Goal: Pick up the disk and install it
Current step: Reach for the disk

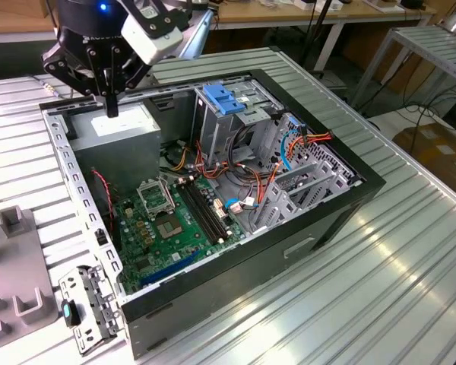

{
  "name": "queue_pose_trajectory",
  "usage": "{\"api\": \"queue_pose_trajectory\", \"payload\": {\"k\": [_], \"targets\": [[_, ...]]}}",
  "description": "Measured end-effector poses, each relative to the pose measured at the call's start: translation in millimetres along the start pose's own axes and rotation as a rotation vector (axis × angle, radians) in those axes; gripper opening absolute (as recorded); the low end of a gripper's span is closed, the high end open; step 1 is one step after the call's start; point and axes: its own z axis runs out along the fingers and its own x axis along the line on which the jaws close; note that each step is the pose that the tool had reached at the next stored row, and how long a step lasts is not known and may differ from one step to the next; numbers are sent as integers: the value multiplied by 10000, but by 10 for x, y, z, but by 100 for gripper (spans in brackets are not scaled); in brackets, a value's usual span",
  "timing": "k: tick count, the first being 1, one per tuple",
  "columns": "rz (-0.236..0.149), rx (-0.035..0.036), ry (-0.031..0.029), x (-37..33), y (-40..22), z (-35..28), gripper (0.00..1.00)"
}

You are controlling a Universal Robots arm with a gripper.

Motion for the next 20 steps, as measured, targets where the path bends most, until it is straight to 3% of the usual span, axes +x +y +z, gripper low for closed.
{"api": "queue_pose_trajectory", "payload": {"k": [11, 20], "targets": [[0, 1, 0, 162, -13, 7, 11], [1, 0, 0, 256, -20, 11, 11]]}}
